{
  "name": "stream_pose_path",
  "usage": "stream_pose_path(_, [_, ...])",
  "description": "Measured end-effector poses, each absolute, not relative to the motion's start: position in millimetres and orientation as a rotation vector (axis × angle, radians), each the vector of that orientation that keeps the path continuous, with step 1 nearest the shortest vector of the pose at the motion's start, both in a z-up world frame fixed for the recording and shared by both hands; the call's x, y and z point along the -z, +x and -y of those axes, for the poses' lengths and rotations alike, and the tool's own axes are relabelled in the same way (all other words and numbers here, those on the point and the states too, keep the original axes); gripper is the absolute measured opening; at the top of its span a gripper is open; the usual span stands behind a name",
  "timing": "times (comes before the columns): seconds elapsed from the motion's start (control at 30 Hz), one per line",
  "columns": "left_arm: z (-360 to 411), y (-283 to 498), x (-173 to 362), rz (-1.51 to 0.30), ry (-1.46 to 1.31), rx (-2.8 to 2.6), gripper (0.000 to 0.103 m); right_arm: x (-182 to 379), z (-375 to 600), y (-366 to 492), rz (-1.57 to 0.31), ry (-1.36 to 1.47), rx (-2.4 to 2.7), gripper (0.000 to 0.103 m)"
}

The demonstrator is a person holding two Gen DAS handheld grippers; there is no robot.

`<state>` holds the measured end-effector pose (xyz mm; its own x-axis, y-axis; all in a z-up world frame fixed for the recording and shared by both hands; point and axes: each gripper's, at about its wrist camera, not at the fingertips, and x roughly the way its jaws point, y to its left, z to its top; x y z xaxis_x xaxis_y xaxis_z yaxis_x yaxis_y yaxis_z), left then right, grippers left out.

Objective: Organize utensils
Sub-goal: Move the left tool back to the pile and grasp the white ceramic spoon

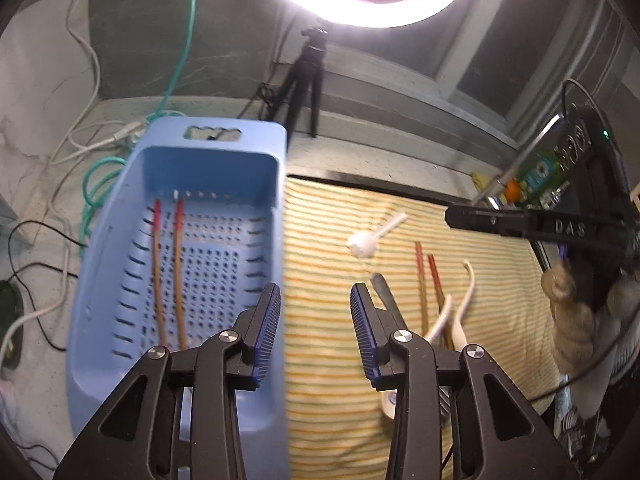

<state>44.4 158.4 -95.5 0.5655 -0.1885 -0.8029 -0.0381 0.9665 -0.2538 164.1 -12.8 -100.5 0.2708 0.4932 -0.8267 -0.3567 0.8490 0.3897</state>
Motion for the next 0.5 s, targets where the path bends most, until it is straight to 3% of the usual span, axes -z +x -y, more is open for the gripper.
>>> stream_pose_path(0.5, [-68, 17, 117, -1.023, -0.250, 0.177, 0.035, 159, 113, 164, -1.309, 0.212, -0.513, 0.036])
